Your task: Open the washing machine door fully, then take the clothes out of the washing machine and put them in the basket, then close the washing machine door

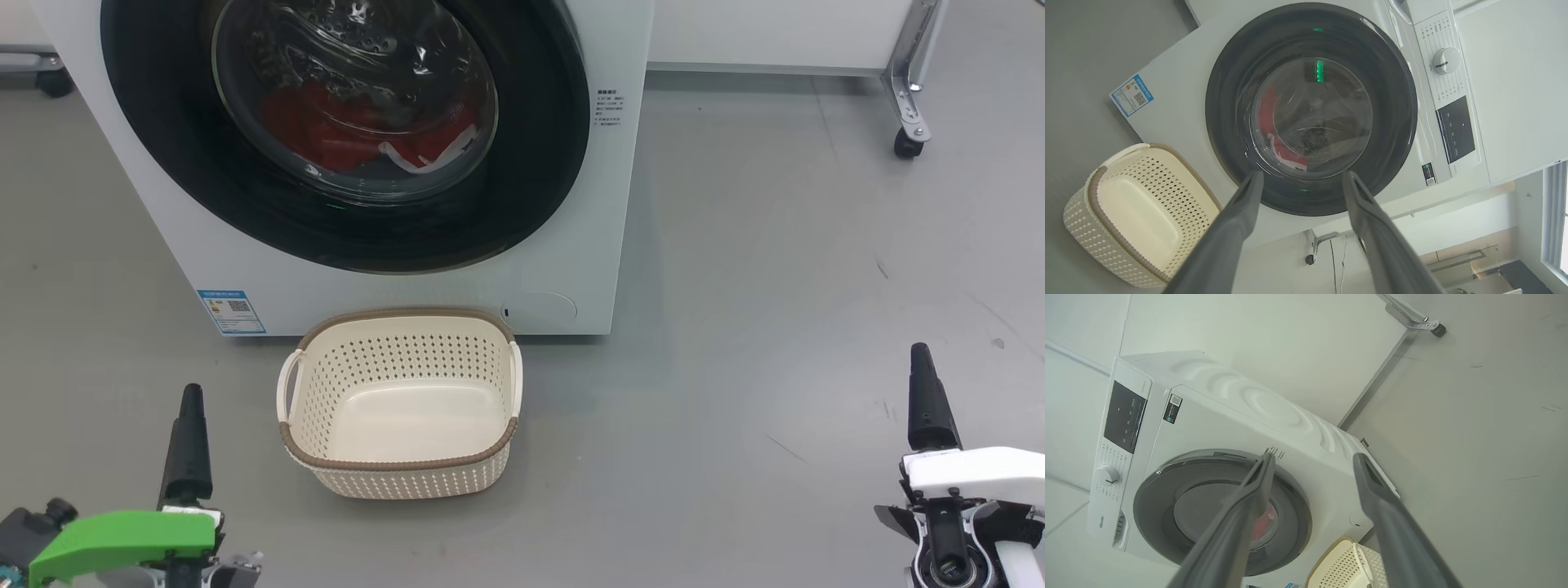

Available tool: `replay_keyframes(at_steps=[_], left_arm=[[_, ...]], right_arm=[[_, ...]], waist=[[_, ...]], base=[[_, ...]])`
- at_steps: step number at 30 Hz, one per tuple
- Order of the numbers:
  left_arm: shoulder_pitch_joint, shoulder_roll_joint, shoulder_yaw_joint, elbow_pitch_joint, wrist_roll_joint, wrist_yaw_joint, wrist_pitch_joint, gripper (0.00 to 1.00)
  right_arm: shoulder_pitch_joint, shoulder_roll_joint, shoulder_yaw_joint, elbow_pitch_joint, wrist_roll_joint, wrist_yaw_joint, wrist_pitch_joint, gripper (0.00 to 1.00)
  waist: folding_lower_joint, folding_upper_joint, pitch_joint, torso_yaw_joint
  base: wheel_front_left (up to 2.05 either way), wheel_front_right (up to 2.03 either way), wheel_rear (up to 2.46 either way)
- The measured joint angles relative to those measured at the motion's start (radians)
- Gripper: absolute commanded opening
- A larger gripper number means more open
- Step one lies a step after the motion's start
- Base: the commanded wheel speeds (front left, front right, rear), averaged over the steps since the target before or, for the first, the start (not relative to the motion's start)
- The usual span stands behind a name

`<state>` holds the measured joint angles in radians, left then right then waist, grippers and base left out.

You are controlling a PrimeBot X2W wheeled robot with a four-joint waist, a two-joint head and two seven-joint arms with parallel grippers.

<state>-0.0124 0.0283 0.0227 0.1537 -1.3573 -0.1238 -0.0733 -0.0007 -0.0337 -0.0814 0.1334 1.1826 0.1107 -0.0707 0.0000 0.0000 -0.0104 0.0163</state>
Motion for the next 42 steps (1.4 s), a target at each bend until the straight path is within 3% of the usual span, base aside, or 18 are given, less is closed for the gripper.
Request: replay_keyframes(at_steps=[9, 25, 34, 42], left_arm=[[-0.002, 0.037, -0.034, -0.036, 0.245, 0.000, -0.032, 1.00], [0.000, 0.039, -0.114, -0.078, 0.621, 0.006, -0.086, 1.00], [0.009, 0.068, -0.178, -0.060, 0.866, 0.053, -0.117, 1.00], [0.016, 0.060, -0.210, -0.018, 0.994, 0.101, -0.144, 1.00]], right_arm=[[-0.009, -0.021, 0.044, -0.055, -0.191, -0.023, -0.032, 1.00], [-0.007, -0.051, 0.151, -0.094, -0.525, -0.063, -0.085, 1.00], [0.003, -0.056, 0.195, -0.087, -0.663, -0.105, -0.111, 1.00], [0.010, -0.064, 0.236, -0.071, -0.789, -0.128, -0.116, 1.00]], waist=[[0.0000, 0.0000, -0.005, 0.003], [0.0000, 0.0000, -0.001, 0.006], [0.0000, 0.0000, 0.003, 0.006], [0.0000, 0.0000, 0.007, 0.003]], base=[[0.00, 0.00, 0.00], [0.00, 0.00, 0.00], [0.00, 0.00, 0.00], [0.00, 0.00, 0.00]])
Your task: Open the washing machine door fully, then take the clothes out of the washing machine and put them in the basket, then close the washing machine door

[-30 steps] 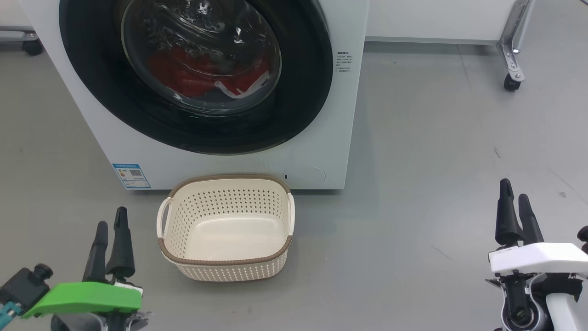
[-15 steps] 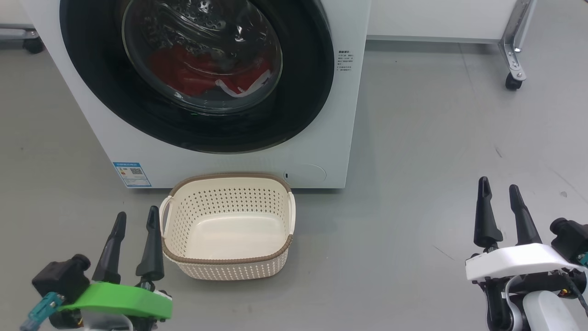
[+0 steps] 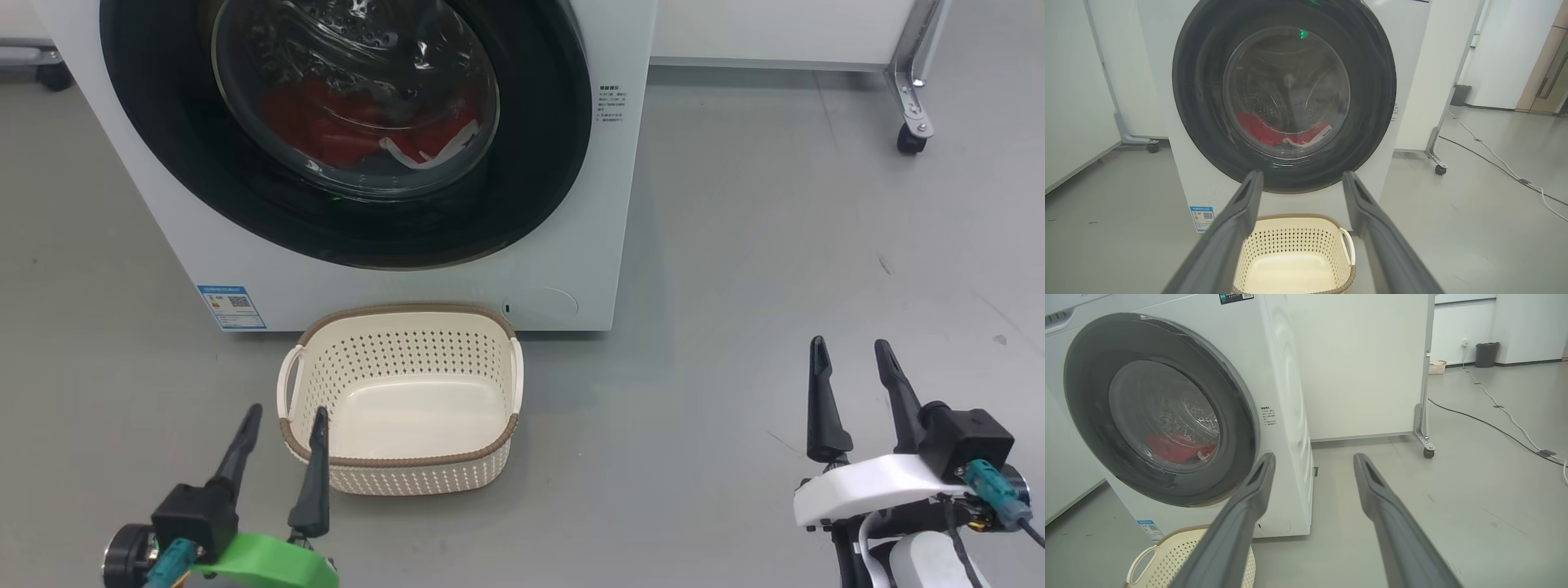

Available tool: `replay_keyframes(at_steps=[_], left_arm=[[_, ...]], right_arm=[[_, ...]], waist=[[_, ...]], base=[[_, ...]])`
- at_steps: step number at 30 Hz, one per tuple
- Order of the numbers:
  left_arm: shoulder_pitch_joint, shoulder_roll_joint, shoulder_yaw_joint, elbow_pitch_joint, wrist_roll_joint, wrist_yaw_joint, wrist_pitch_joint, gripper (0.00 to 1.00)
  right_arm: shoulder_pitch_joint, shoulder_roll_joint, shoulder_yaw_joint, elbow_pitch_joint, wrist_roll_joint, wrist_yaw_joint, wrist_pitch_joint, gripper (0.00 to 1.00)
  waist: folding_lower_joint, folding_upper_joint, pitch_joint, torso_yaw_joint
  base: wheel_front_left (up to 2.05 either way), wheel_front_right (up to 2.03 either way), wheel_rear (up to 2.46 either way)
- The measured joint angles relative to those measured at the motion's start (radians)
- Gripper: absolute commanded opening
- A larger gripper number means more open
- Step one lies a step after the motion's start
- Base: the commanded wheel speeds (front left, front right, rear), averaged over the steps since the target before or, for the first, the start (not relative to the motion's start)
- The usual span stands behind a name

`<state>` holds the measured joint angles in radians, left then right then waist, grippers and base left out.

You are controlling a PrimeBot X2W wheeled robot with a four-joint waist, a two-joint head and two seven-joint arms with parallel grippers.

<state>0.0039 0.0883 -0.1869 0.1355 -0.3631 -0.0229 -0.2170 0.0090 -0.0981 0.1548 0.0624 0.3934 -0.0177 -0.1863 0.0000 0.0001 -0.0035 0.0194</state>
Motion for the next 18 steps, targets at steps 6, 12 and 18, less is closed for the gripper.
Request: replay_keyframes(at_steps=[6, 12, 18], left_arm=[[0.022, -0.003, -0.011, 0.066, 0.085, 0.049, -0.019, 1.00], [0.021, -0.014, -0.027, 0.098, 0.128, 0.062, -0.032, 1.00], [0.021, -0.020, -0.032, 0.123, 0.123, 0.063, -0.032, 1.00]], right_arm=[[0.004, -0.010, 0.028, 0.036, -0.087, -0.021, 0.007, 1.00], [0.022, -0.016, 0.066, 0.081, -0.144, -0.028, 0.048, 1.00], [0.021, -0.013, 0.063, 0.088, -0.143, -0.029, 0.050, 1.00]], waist=[[0.0000, 0.0000, 0.002, -0.003], [0.0000, 0.0000, 0.002, -0.006], [0.0000, 0.0000, 0.001, -0.007]], base=[[0.00, 0.00, 0.00], [0.00, 0.00, 0.00], [0.00, 0.00, 0.00]])
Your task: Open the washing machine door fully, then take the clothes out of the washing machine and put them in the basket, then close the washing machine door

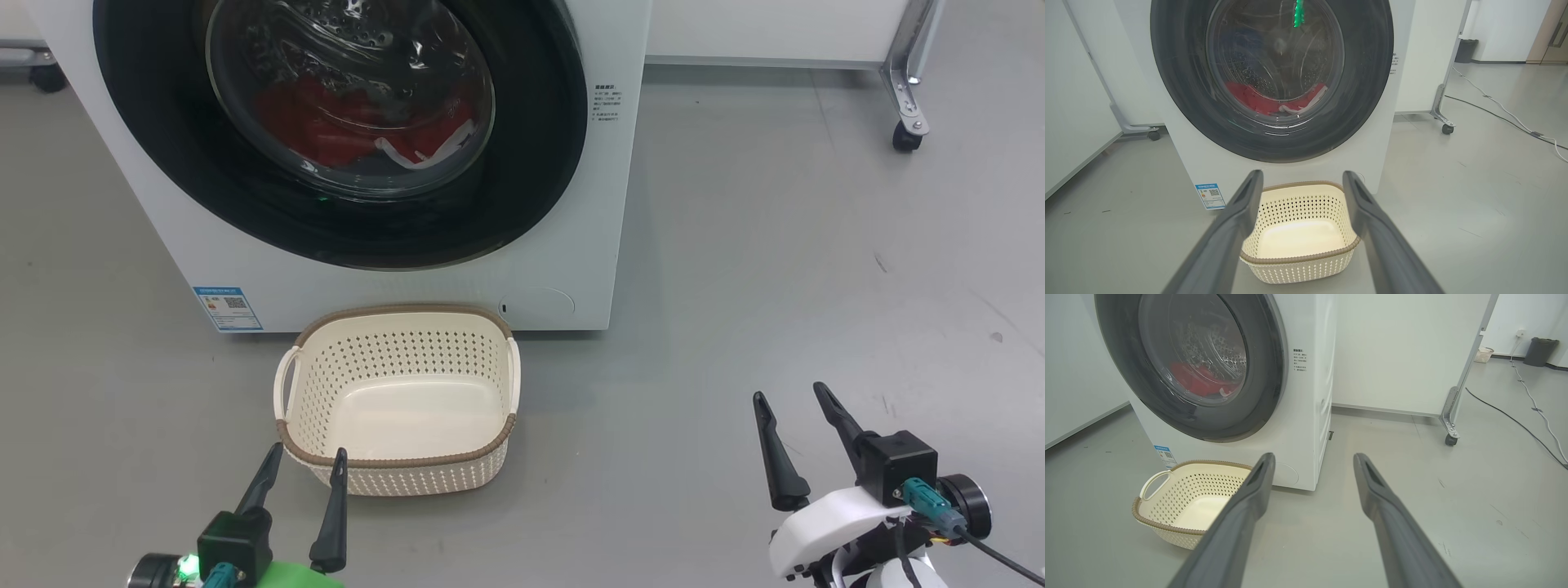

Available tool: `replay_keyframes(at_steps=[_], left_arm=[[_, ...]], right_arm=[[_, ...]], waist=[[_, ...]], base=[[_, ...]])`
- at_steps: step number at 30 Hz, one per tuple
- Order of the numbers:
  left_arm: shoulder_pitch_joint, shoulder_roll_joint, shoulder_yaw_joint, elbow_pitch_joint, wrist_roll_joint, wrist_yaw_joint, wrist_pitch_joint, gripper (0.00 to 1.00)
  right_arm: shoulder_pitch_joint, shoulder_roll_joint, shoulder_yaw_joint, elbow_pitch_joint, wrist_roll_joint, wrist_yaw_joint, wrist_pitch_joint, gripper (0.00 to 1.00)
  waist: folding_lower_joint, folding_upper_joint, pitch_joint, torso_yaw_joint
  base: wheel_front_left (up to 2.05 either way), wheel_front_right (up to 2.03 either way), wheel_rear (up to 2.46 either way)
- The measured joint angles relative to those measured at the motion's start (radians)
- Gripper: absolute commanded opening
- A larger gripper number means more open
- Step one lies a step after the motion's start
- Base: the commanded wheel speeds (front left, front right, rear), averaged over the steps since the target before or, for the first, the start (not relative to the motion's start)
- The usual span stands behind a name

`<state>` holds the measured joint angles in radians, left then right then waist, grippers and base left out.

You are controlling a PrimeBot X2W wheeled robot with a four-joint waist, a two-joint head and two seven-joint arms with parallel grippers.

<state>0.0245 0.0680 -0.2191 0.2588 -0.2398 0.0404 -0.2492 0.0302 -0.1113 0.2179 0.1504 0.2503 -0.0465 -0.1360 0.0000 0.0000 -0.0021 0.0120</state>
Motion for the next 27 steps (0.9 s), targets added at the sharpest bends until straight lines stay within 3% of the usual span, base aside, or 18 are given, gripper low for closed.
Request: replay_keyframes(at_steps=[27], left_arm=[[-0.021, -0.013, 0.000, 0.041, -0.017, 0.007, 0.000, 1.00]], right_arm=[[-0.011, 0.009, -0.007, 0.026, 0.012, 0.000, -0.001, 1.00]], waist=[[0.0000, 0.0000, -0.005, 0.005]], base=[[0.00, 0.00, 0.00]])
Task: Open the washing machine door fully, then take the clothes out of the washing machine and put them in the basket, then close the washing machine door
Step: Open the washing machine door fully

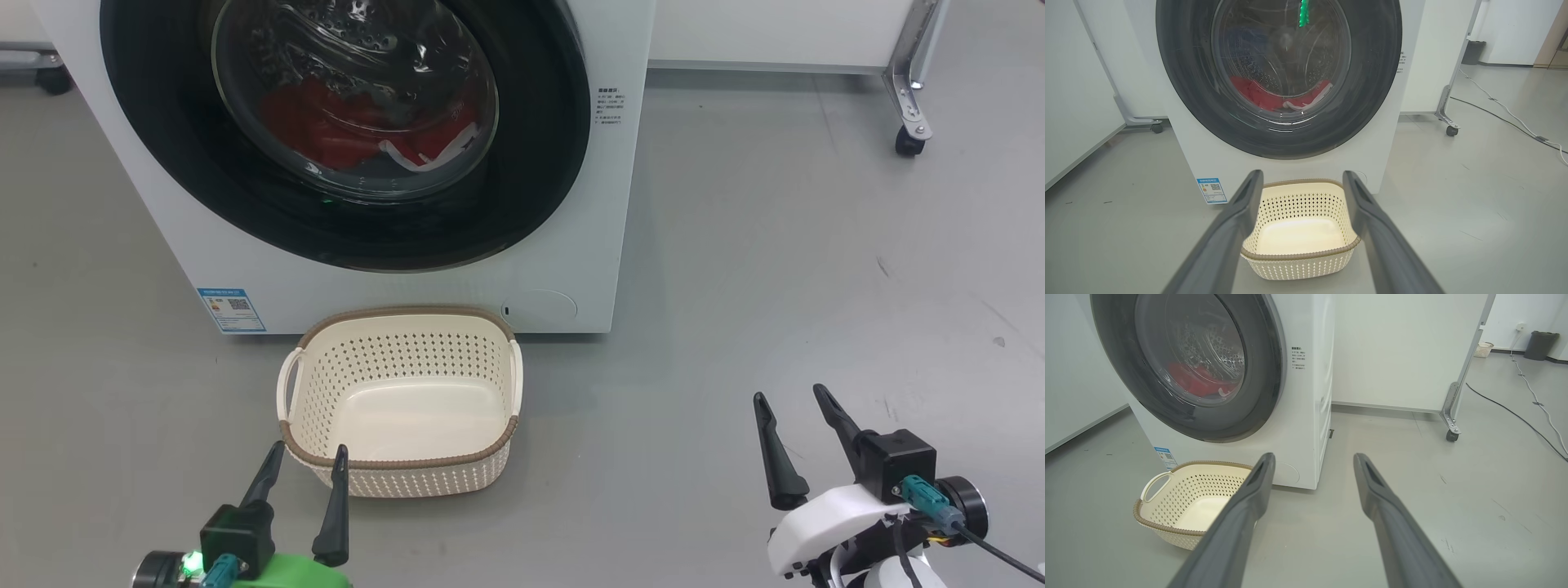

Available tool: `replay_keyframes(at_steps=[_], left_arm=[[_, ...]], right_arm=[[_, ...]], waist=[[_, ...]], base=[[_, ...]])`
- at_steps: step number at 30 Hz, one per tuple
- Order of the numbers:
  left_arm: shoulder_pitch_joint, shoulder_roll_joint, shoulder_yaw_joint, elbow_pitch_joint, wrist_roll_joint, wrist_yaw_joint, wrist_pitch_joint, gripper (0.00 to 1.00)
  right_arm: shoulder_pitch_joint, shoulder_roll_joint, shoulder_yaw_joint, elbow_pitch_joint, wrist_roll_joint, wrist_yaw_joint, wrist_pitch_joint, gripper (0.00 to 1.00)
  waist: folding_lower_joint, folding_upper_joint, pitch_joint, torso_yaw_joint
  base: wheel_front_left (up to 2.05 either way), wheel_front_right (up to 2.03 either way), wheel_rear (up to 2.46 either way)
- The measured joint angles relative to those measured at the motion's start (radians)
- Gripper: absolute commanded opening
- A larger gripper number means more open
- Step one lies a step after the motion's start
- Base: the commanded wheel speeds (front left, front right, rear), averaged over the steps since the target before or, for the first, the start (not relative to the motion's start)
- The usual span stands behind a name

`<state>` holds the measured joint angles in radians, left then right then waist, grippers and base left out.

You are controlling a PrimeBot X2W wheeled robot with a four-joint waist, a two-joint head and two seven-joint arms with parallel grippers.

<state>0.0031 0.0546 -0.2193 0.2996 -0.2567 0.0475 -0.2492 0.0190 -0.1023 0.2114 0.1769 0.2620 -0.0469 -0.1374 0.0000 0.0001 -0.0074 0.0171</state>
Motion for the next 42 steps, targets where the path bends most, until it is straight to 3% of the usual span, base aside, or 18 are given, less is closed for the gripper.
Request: replay_keyframes(at_steps=[28, 29, 30, 38, 42], left_arm=[[-0.007, -0.003, -0.004, 0.014, -0.004, 0.000, 0.000, 1.00], [-0.009, -0.003, -0.004, 0.014, -0.004, 0.000, 0.000, 1.00], [-0.011, -0.003, -0.005, 0.013, -0.004, -0.001, 0.000, 1.00], [-0.045, -0.004, -0.010, 0.004, -0.003, -0.004, 0.000, 1.00], [-0.060, -0.005, -0.015, -0.008, -0.002, -0.009, 0.000, 1.00]], right_arm=[[-0.009, 0.002, 0.000, 0.011, 0.011, 0.001, 0.000, 1.00], [-0.011, 0.002, 0.000, 0.009, 0.011, 0.001, 0.000, 0.29], [-0.012, -0.001, 0.004, 0.005, 0.009, 0.002, -0.001, 0.00], [-0.043, -0.013, -0.001, -0.025, 0.010, 0.005, -0.005, 0.00], [-0.063, -0.011, -0.011, -0.037, 0.048, 0.024, 0.002, 0.00]], waist=[[0.0000, 0.0000, 0.019, 0.003], [0.0000, 0.0000, 0.023, 0.003], [0.0000, 0.0000, 0.028, 0.004], [0.0000, 0.0000, 0.074, 0.013], [0.0000, 0.0000, 0.108, 0.020]], base=[[0.00, 0.00, 0.00], [0.00, 0.00, 0.00], [0.00, 0.00, 0.00], [0.00, 0.00, 0.00], [0.00, 0.00, 0.00]])
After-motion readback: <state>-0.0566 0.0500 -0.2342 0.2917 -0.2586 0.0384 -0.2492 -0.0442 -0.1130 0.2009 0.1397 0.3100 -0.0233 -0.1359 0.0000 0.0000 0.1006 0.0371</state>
